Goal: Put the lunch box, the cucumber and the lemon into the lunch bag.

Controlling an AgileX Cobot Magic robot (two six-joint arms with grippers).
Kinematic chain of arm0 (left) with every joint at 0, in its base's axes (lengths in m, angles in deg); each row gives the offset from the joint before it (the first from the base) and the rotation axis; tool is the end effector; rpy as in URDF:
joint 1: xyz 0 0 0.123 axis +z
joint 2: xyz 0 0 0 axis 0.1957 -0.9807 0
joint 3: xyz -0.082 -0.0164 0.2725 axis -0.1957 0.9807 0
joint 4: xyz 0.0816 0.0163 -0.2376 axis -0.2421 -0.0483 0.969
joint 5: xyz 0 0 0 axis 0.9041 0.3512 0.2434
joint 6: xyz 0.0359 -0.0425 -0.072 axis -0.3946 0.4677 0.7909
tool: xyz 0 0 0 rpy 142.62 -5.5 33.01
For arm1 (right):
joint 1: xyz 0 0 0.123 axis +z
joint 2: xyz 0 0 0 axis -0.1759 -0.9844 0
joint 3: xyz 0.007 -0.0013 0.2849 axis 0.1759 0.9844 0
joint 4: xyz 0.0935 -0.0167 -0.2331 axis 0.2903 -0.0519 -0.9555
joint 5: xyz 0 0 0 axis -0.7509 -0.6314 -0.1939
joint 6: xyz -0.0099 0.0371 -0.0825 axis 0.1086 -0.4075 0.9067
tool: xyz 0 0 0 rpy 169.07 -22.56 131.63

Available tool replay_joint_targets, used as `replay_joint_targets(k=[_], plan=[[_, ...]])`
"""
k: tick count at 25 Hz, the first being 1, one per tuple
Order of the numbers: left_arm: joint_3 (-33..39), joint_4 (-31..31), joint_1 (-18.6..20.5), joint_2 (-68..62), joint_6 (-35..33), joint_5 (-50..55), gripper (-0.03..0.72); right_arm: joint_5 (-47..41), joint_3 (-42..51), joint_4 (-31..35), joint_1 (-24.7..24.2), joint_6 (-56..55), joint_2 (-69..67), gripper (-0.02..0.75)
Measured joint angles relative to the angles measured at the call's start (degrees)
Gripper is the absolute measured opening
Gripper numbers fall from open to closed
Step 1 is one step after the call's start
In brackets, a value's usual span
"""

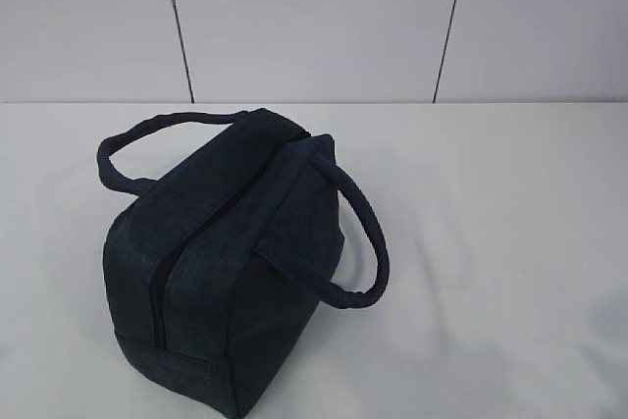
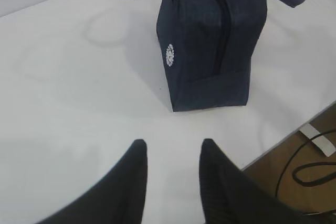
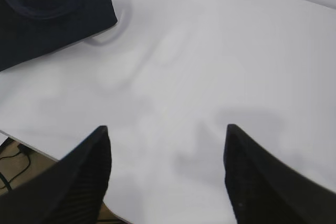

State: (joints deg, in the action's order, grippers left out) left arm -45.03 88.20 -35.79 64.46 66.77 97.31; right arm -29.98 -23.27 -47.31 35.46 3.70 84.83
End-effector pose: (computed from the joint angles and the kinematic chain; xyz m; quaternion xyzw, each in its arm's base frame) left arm -0.0118 -0.0069 0.2770 0.2530 0.8289 -0.1351 0.4803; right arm -0.0077 -0.0136 0.2730 -0.1912 0.8445 0.0527 0.4974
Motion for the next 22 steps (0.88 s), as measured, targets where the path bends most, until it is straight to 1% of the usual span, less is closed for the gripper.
replay_joint_targets(k=[8,10,13,18,20,22], plan=[[0.0,-0.2,0.0,0.0,0.6,-0.1,0.244,0.1,0.0,0.0,0.0,0.1,0.0,0.491],[0.0,-0.2,1.1,0.0,0.6,-0.1,0.244,0.1,0.0,0.0,-0.8,0.1,0.0,0.491],[0.0,-0.2,5.8,0.0,0.6,-0.1,0.244,0.1,0.0,0.0,-5.0,0.1,0.0,0.491],[0.0,-0.2,16.8,0.0,0.6,-0.1,0.244,0.1,0.0,0.0,-15.2,0.1,0.0,0.491],[0.0,-0.2,20.1,0.0,0.6,-0.1,0.244,0.1,0.0,0.0,-17.2,0.1,0.0,0.491],[0.0,-0.2,22.1,0.0,0.6,-0.1,0.244,0.1,0.0,0.0,-18.0,0.1,0.0,0.491]])
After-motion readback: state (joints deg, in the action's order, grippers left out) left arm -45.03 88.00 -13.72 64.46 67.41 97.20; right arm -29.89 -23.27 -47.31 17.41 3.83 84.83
